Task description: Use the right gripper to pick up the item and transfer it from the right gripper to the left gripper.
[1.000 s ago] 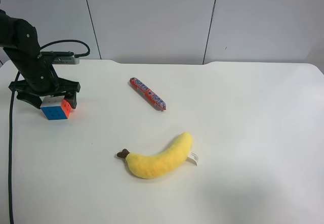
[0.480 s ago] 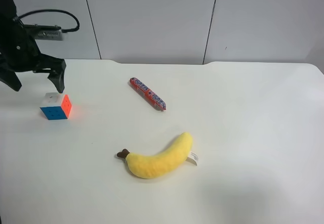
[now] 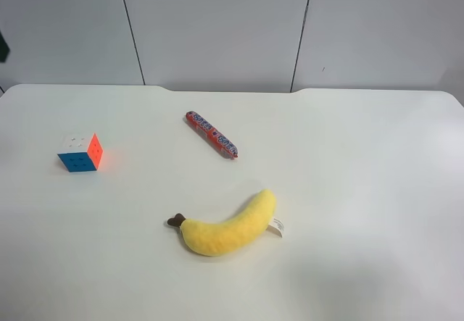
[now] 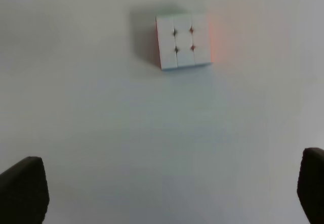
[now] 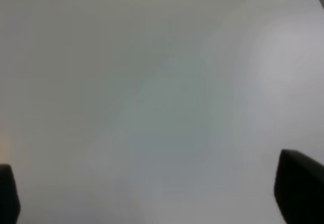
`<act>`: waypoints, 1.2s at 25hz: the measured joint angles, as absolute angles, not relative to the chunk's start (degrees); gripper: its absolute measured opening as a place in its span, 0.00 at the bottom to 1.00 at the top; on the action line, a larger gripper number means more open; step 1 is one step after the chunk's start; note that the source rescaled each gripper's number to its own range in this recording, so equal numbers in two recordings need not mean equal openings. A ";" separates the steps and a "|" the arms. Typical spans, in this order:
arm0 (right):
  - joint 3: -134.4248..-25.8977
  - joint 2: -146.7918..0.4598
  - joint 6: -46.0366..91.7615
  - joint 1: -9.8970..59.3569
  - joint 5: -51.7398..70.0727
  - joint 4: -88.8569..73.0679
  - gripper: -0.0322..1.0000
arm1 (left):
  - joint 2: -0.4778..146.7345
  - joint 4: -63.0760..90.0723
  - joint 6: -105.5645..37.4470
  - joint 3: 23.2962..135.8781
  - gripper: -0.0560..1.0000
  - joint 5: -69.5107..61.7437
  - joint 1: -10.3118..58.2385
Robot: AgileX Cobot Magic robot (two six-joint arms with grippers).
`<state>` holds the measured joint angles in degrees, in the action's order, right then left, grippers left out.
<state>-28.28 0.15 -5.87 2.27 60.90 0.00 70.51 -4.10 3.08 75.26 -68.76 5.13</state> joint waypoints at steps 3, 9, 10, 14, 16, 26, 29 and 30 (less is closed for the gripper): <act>-28.28 0.15 -5.87 2.27 60.90 0.00 1.00 | 59.58 -4.04 2.93 71.91 0.99 -68.86 5.13; -28.28 0.15 -5.87 2.27 60.90 0.00 1.00 | 38.21 -4.04 2.05 61.34 0.99 -69.04 5.13; -28.28 0.15 -5.87 2.27 60.90 0.00 1.00 | 34.66 -4.04 1.72 59.43 0.99 -69.15 5.13; -28.28 0.15 -5.87 2.27 60.90 0.00 1.00 | 23.16 -3.91 0.35 52.04 1.00 -69.62 5.13; -28.28 0.15 -5.87 2.27 60.90 0.00 1.00 | 18.49 -3.86 -0.51 48.44 1.00 -69.81 5.13; -28.28 0.15 -5.87 2.27 60.90 0.00 1.00 | 0.63 -3.32 -0.81 35.07 1.00 -70.05 5.13; -28.28 0.15 -5.87 2.27 60.90 0.00 1.00 | -0.17 -1.02 -0.93 33.49 1.00 -69.99 5.13; -28.28 0.15 -5.87 2.27 60.90 0.00 1.00 | -0.17 0.00 -1.01 32.85 1.00 -69.99 5.13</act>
